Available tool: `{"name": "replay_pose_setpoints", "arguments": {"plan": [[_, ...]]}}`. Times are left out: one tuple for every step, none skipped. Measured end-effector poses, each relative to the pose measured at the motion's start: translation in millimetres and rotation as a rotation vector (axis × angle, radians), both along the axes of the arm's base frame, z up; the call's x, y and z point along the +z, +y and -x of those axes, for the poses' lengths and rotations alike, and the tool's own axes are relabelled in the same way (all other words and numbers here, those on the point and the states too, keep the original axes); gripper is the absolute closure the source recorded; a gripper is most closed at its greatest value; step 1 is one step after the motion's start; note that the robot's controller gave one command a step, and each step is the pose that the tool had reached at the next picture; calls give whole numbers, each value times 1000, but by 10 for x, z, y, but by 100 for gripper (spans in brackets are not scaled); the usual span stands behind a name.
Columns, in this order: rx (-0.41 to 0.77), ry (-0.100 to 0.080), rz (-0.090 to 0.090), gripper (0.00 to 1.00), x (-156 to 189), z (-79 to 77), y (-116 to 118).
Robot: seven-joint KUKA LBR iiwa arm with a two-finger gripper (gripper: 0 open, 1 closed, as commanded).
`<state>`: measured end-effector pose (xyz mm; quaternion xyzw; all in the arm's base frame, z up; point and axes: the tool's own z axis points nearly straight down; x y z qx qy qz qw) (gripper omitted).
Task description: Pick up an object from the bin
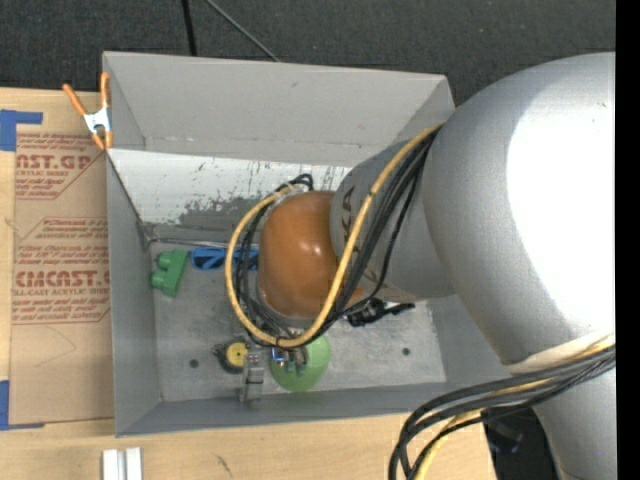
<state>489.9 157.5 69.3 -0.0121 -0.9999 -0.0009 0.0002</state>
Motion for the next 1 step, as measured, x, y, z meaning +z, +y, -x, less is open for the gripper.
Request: {"name": "replay_pose_setpoints", "arguments": {"plan": [[-1, 2, 2, 100, 29, -3, -16]]}}
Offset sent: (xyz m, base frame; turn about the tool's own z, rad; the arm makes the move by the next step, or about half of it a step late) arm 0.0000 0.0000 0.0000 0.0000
